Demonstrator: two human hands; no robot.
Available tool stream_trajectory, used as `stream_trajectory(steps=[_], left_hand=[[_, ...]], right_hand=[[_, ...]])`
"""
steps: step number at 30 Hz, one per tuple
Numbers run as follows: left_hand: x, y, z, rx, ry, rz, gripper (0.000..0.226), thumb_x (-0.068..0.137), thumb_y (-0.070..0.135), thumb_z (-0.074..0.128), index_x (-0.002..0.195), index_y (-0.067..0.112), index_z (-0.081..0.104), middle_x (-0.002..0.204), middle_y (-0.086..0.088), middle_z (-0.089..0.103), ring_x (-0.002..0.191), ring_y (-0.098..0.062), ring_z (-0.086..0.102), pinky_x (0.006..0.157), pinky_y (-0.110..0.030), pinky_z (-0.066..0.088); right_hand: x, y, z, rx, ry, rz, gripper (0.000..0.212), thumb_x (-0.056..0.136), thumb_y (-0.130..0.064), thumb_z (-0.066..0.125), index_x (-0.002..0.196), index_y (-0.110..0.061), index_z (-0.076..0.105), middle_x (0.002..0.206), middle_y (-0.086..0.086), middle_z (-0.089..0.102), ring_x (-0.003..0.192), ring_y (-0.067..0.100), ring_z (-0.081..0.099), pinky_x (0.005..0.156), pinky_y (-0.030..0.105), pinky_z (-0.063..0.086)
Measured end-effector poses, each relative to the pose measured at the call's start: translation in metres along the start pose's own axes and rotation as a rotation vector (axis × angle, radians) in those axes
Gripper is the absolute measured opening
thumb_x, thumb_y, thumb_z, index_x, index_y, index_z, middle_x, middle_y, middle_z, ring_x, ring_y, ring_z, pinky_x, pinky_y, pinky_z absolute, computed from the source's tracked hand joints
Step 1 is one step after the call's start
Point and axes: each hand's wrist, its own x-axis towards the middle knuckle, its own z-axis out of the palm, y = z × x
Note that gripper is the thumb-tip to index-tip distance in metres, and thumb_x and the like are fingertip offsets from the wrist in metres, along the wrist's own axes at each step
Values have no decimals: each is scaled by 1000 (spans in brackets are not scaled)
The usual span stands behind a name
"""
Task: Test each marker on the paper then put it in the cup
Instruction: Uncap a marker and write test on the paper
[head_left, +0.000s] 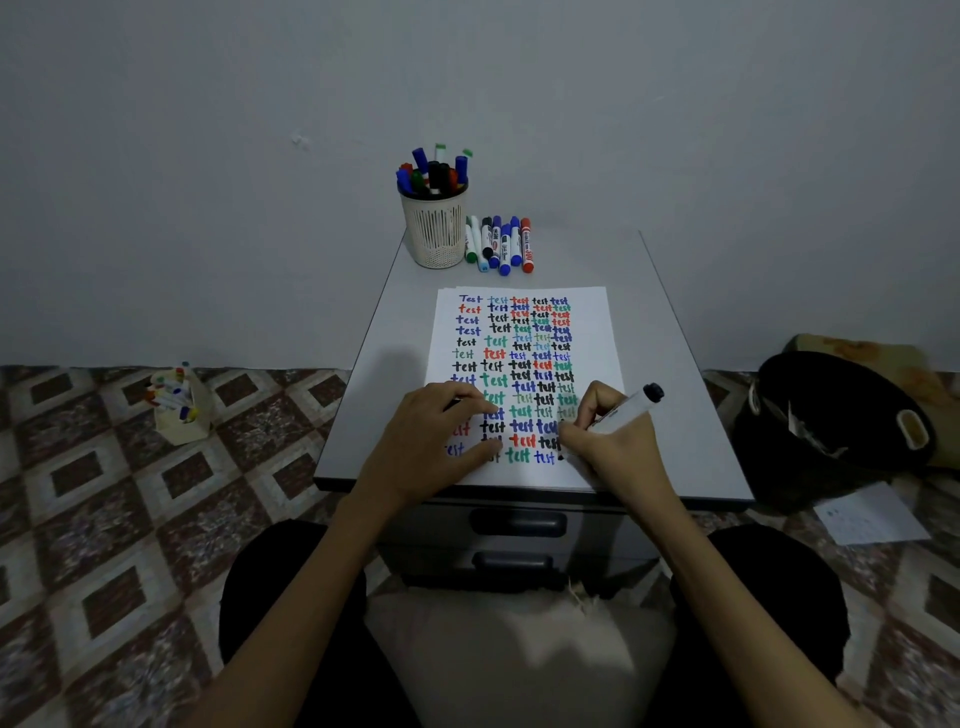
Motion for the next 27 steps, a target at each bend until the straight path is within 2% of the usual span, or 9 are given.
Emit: stream_trajectory(steps=[2, 3, 5, 8, 14, 16, 19, 22, 27], left_hand=[[0, 1, 0, 6, 4, 2, 45, 84, 57, 52, 114, 25, 60, 118, 8, 55, 111, -8, 47, 95, -24, 34], [-1, 1, -1, 7, 2, -2, 46, 84, 57, 52, 114, 24, 60, 118, 8, 55, 111, -7, 47, 95, -23, 33], [-1, 1, -1, 7, -2, -10, 47, 84, 58, 51, 115, 24, 60, 119, 8, 55, 112, -7, 47, 95, -22, 32], [-1, 1, -1, 10, -1, -12, 47, 83, 59, 50, 115, 25, 60, 118, 8, 55, 112, -8, 47, 95, -23, 32], [-1, 1, -1, 5, 3, -7, 47, 83, 58, 51, 114, 24, 60, 118, 7, 56, 111, -8, 47, 95, -24, 34], [-1, 1, -1, 1, 3, -6, 46, 84, 57, 52, 114, 24, 60, 118, 7, 56, 111, -8, 48, 96, -26, 35], [-1, 1, -1, -4, 9, -2, 45, 84, 56, 52, 114, 24, 61, 118, 7, 56, 111, -9, 48, 96, -27, 36], [-1, 2, -1, -1, 7, -2, 45, 84, 56, 52, 114, 23, 61, 118, 7, 57, 111, -9, 49, 96, -26, 35], [-1, 2, -1, -3, 5, -2, 45, 84, 56, 52, 114, 23, 61, 118, 7, 56, 112, -9, 48, 97, -26, 34]], right_hand=[[0, 1, 0, 12, -17, 0, 39, 73, 14, 64, 58, -13, 39, 64, 21, 50, 65, 36, 51, 58, 39, 49], [1, 2, 0, 19, -16, -2, 40, 74, 15, 62, 58, -13, 38, 64, 21, 48, 65, 36, 49, 58, 39, 48], [0, 1, -1, 37, -5, -4, 39, 75, 15, 61, 59, -12, 38, 64, 22, 45, 63, 25, 47, 57, 32, 43], [0, -1, -2, 54, -1, -13, 36, 76, 13, 63, 60, -9, 40, 64, 21, 46, 64, 20, 48, 55, 29, 42], [0, 0, 1, 25, -39, 7, 38, 73, 13, 63, 58, -13, 39, 63, 14, 47, 64, 23, 48, 60, 33, 45], [0, -1, -1, 20, -55, 11, 35, 70, 9, 64, 57, -13, 39, 59, 11, 46, 60, 21, 47, 57, 30, 44], [-1, -2, -4, 48, 10, 3, 36, 72, 16, 62, 57, -8, 40, 59, 12, 46, 56, 17, 45, 50, 21, 41], [-1, 0, -3, 47, 14, 1, 37, 73, 18, 61, 58, -8, 39, 61, 14, 45, 60, 19, 45, 52, 23, 38], [-4, -1, -1, 42, 8, -27, 36, 74, 18, 60, 59, -7, 39, 59, 9, 42, 53, 5, 39, 48, 14, 33]])
